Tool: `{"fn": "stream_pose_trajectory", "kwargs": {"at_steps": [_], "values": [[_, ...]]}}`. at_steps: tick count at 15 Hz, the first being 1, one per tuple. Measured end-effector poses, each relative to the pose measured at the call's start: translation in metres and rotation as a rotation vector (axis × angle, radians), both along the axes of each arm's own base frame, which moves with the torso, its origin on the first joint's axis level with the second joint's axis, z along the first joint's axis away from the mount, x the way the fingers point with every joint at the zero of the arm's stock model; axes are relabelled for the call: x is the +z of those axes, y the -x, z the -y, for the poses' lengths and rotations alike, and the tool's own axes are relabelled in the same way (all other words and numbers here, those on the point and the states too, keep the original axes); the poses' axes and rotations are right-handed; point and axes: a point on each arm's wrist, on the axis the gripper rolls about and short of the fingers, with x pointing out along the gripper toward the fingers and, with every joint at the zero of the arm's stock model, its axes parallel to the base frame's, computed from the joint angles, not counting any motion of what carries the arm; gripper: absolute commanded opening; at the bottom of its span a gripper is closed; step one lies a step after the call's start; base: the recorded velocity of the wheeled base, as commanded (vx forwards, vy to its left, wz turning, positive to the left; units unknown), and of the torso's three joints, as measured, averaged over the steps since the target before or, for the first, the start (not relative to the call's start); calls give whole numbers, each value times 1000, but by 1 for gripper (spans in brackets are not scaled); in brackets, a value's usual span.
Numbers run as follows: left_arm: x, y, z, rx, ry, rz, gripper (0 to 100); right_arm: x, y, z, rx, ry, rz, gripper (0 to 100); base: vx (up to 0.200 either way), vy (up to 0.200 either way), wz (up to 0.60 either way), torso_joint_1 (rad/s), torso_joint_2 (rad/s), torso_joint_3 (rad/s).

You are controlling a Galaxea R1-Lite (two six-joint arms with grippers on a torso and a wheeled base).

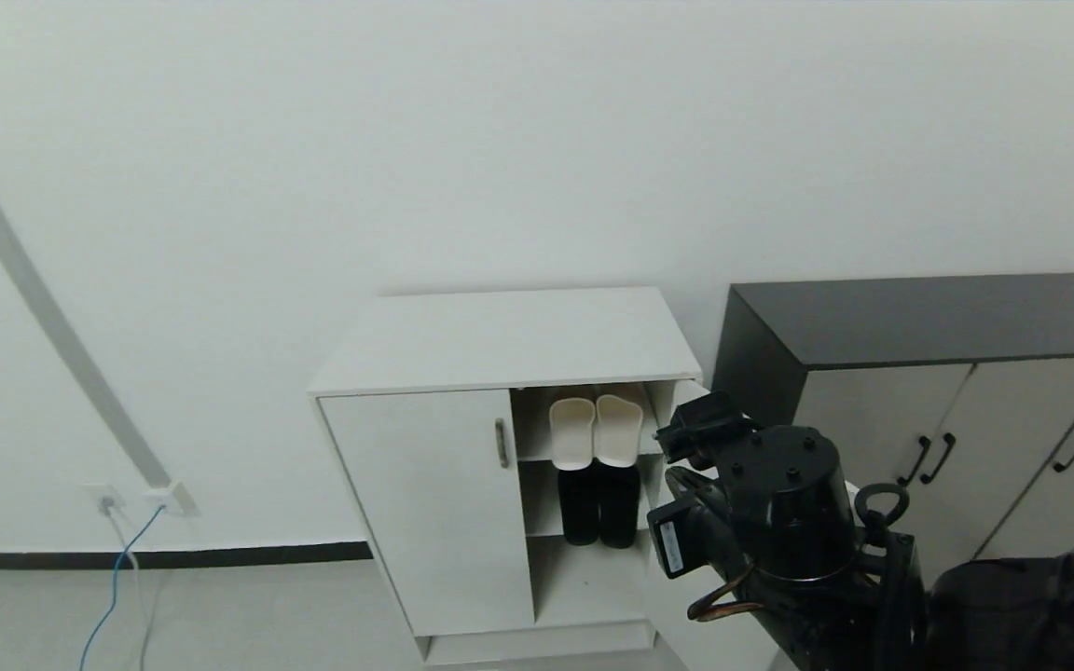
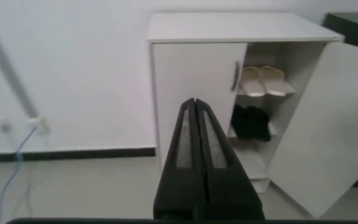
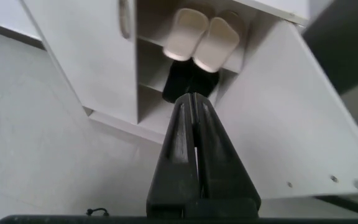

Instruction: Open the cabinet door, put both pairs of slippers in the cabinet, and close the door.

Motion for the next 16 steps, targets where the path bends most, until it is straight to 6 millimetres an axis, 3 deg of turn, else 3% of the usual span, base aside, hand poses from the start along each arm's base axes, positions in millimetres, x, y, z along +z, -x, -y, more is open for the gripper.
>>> {"fn": "stream_pose_trajectory", "kwargs": {"at_steps": [9,12,16], "values": [[1,0,0,1,-1,3,0,-2,0,0,6,2,10,0,0,0,0,0,0,0],[0,0,0,0,0,2,0,-2,-1,-1,5,-6,16,0,-200,0,0,-2,4,4],[0,0,0,1,0,2,0,-3,-1,-1,4,-4,14,0,0,0,0,0,0,0]]}}
